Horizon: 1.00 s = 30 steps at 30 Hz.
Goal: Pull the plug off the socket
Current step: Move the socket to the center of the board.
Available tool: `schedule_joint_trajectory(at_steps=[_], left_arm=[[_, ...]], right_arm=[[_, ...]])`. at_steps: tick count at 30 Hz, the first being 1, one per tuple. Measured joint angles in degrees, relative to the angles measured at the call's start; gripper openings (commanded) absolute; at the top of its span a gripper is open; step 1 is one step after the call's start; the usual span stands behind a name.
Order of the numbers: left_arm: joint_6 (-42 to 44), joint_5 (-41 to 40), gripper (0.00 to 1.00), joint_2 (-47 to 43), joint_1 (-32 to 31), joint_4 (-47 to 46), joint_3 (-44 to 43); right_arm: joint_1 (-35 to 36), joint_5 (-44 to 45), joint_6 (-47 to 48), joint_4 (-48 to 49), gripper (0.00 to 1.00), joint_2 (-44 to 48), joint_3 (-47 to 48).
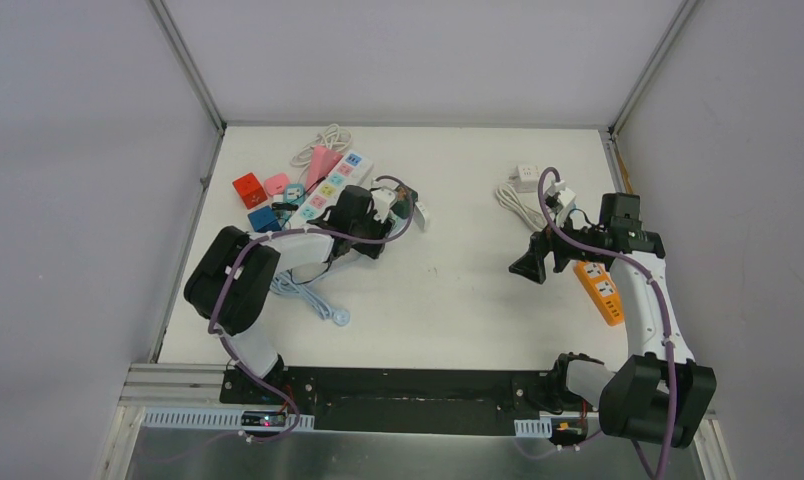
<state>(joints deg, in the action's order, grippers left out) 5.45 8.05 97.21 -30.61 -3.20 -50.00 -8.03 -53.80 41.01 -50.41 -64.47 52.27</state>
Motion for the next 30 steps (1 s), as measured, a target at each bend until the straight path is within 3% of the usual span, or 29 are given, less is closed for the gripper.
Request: schedule_joint_trajectory(at_steps=[3,9,13,21,30], left_arm=[[0.0,0.4,0.42,1.0,0.5,0.2,-1.2],[0.2,1.7,0.12,1.0,0.7,0.5,-1.3],[0.2,3.2,0.0,0.9,0.9,0.3,-1.1],[-2.8,6.4,0.0,-2.4,0.2,-5.8,4.8],[-10.9,6.8,0.0,-4.9,-7.9,-8.6,8.4]], right_arm=[[0.0,0.0,0.0,0.0,1.0,0.0,0.0],[0.0,0.2,0.0,0.0,1.0,-0.2,0.0],[0.1,0.3,0.0,0.0,1.0,-0.3,0.0],[3.0,-0.1,-4.2,4.3,1.0,-2.0,-2.1],[18.4,9.6,-11.5,15.0,1.0,-7.8,-2.9]])
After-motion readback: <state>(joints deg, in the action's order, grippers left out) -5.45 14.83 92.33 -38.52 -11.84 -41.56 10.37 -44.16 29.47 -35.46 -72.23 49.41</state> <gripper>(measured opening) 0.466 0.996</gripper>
